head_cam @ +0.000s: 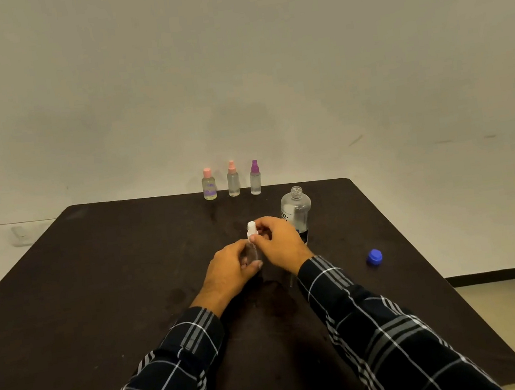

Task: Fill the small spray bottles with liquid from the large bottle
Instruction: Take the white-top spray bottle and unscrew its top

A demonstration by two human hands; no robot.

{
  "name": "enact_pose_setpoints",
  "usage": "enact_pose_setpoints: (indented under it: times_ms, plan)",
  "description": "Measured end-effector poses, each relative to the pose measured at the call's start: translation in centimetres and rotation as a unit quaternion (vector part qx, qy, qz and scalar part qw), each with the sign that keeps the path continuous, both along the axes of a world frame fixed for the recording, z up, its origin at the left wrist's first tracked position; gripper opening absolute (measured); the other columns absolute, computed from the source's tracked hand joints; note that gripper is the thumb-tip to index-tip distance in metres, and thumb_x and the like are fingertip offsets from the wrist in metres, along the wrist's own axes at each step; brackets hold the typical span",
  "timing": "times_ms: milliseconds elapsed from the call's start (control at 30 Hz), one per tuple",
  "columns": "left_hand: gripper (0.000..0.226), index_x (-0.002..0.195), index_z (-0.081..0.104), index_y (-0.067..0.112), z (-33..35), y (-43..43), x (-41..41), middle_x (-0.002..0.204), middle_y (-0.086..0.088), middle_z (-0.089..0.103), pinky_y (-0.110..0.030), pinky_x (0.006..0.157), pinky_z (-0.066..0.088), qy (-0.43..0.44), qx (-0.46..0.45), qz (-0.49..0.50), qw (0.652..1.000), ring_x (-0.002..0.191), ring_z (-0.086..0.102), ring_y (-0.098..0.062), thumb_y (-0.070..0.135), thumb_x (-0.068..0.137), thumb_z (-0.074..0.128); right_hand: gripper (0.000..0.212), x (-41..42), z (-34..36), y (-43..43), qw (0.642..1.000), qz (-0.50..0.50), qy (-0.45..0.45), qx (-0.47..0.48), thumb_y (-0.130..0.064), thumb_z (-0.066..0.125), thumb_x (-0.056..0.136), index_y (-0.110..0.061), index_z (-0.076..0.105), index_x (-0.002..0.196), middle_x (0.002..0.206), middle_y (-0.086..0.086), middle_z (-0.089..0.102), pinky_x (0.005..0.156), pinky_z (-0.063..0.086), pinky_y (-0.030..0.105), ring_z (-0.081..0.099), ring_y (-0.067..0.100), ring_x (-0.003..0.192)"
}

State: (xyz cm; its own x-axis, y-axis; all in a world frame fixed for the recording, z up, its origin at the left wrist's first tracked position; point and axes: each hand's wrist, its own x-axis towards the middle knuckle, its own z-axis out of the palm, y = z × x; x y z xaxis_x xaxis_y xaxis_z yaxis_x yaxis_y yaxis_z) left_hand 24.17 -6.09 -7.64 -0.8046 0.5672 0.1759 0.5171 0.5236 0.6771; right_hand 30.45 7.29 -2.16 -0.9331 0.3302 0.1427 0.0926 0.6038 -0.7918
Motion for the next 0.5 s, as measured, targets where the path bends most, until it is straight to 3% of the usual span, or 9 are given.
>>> enact_pose_setpoints:
  times_ms: [67, 167, 267, 333, 400, 500]
  plan:
    - [0.04, 0.125, 0.062, 0.028, 0.0, 0.0, 0.1, 0.097, 0.012, 0.066, -0.023, 0.076, 0.05, 0.006, 0.004, -0.004, 1.0, 0.085, 0.063, -0.004, 0.032, 0.088, 0.076, 0.038, 0.4, 0.6, 0.4, 0.998, 0.06, -0.001, 0.004, -0.008, 0.06, 0.096, -0.02, 0.06, 0.132, 0.115, -0.005, 0.06, 0.082, 0.048, 0.015, 0.056, 0.001, 0.086]
    - [0.037, 0.122, 0.065, 0.027, 0.1, 0.0, 0.1, 0.091, 0.01, 0.067, -0.028, 0.076, 0.055, 0.004, 0.005, -0.001, 1.0, 0.08, 0.064, -0.006, 0.031, 0.087, 0.076, 0.05, 0.1, 0.4, 0.6, 0.999, 0.052, -0.007, -0.004, -0.02, 0.072, 0.09, -0.028, 0.053, 0.136, 0.112, 0.002, 0.058, 0.076, 0.051, 0.019, 0.058, 0.008, 0.084]
    - [0.04, 0.126, 0.063, 0.028, 0.1, 0.0, 0.2, 0.089, 0.012, 0.065, -0.019, 0.07, 0.049, 0.004, 0.0, 0.005, 1.0, 0.078, 0.062, -0.003, 0.032, 0.088, 0.076, 0.035, -0.3, 0.0, 0.0, 1.0, -0.017, -0.005, 0.025, -0.026, 0.077, 0.086, -0.02, 0.064, 0.119, 0.103, -0.001, 0.065, 0.088, 0.056, 0.029, 0.062, 0.013, 0.093]
    - [0.042, 0.128, 0.061, 0.028, 0.2, 0.0, 0.2, 0.092, 0.013, 0.064, -0.015, 0.068, 0.043, 0.003, -0.001, 0.0, 1.0, 0.078, 0.06, -0.002, 0.032, 0.088, 0.076, 0.031, -0.3, 0.3, -0.1, 0.999, -0.031, 0.009, 0.039, -0.025, 0.074, 0.089, -0.017, 0.067, 0.119, 0.104, -0.001, 0.068, 0.089, 0.055, 0.028, 0.063, 0.011, 0.094]
    - [0.041, 0.126, 0.062, 0.028, 0.2, 0.1, 0.1, 0.094, 0.014, 0.064, -0.017, 0.07, 0.044, 0.001, -0.001, -0.003, 1.0, 0.079, 0.06, -0.002, 0.031, 0.088, 0.076, 0.028, 0.1, 1.2, -0.3, 0.998, -0.034, 0.057, 0.013, -0.022, 0.069, 0.094, -0.016, 0.065, 0.121, 0.102, -0.003, 0.067, 0.079, 0.051, 0.017, 0.061, 0.007, 0.089]
    - [0.042, 0.126, 0.063, 0.029, 0.0, 0.1, -0.1, 0.1, 0.012, 0.067, -0.023, 0.078, 0.05, 0.015, -0.007, 0.004, 1.0, 0.084, 0.064, -0.006, 0.033, 0.087, 0.077, 0.021, 1.0, 2.6, -0.5, 0.972, -0.073, 0.222, -0.005, -0.019, 0.065, 0.096, -0.017, 0.065, 0.117, 0.099, -0.003, 0.066, 0.073, 0.048, 0.016, 0.062, 0.008, 0.087]
